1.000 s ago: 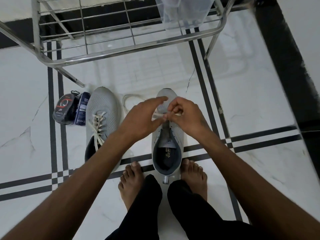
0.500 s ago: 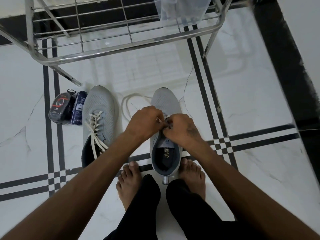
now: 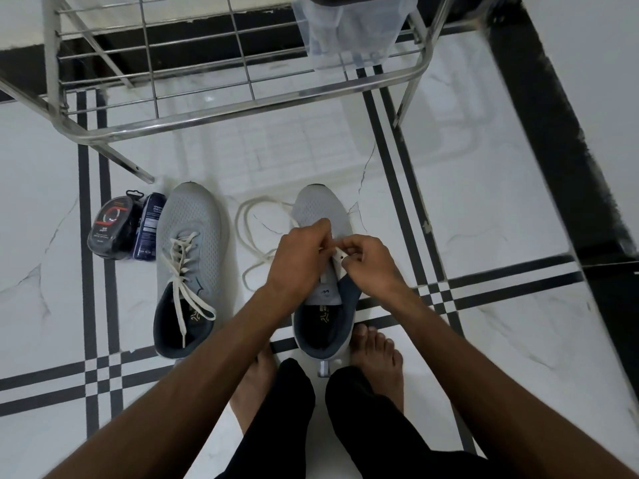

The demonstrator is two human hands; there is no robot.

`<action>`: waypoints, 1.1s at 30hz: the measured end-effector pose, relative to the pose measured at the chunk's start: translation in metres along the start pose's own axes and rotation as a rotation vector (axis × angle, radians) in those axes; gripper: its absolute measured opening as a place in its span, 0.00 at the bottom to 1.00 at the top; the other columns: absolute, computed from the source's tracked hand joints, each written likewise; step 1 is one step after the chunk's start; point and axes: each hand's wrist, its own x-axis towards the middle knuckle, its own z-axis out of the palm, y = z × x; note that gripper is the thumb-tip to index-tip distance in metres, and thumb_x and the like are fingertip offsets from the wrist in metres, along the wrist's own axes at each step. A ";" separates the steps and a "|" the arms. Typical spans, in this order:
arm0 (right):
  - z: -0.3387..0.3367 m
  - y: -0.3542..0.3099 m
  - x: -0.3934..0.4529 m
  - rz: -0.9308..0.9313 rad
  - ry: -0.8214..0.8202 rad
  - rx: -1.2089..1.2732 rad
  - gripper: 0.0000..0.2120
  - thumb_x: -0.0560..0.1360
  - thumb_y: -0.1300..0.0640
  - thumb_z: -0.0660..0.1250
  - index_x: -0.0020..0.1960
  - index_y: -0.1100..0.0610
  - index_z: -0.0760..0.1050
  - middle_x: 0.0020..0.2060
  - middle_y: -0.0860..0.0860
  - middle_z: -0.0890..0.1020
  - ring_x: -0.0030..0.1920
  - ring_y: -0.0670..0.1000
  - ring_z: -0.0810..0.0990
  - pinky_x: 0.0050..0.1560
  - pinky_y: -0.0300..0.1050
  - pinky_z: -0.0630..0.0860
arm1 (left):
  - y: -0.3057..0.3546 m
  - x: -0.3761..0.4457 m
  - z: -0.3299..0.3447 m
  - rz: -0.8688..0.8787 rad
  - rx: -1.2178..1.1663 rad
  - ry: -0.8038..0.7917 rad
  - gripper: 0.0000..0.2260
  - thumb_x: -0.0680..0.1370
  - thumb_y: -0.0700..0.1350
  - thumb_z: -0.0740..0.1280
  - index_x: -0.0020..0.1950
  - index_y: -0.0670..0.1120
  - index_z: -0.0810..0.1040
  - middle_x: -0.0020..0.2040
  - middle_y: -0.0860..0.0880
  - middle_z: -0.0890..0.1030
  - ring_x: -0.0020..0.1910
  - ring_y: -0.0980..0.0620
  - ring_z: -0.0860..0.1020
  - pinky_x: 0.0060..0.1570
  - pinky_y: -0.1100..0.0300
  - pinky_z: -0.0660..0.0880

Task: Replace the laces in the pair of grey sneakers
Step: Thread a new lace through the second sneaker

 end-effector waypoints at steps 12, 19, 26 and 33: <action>0.004 0.004 0.005 0.095 -0.008 0.132 0.18 0.74 0.70 0.63 0.59 0.58 0.82 0.50 0.52 0.85 0.52 0.49 0.83 0.49 0.40 0.76 | -0.006 0.004 0.004 0.196 0.406 -0.037 0.06 0.77 0.40 0.68 0.53 0.45 0.78 0.46 0.47 0.80 0.44 0.44 0.79 0.41 0.51 0.75; 0.004 0.004 0.004 0.132 -0.007 0.185 0.19 0.72 0.73 0.61 0.53 0.55 0.82 0.48 0.50 0.85 0.51 0.48 0.82 0.49 0.40 0.76 | -0.013 0.002 0.004 -0.083 0.046 0.215 0.03 0.74 0.43 0.72 0.46 0.51 0.83 0.40 0.55 0.84 0.42 0.55 0.80 0.46 0.57 0.74; 0.001 0.004 0.005 0.115 -0.055 0.223 0.23 0.71 0.77 0.58 0.49 0.54 0.82 0.46 0.52 0.85 0.49 0.49 0.82 0.49 0.43 0.77 | -0.013 -0.002 0.012 -0.358 -0.345 0.248 0.09 0.72 0.44 0.76 0.37 0.57 0.81 0.35 0.62 0.82 0.38 0.67 0.79 0.39 0.66 0.75; 0.003 0.001 0.007 0.116 -0.046 0.221 0.20 0.72 0.72 0.60 0.50 0.53 0.83 0.43 0.47 0.85 0.45 0.44 0.81 0.43 0.36 0.73 | -0.014 -0.004 0.021 -0.359 -0.372 0.288 0.05 0.71 0.43 0.77 0.41 0.49 0.83 0.39 0.58 0.84 0.39 0.63 0.81 0.48 0.54 0.79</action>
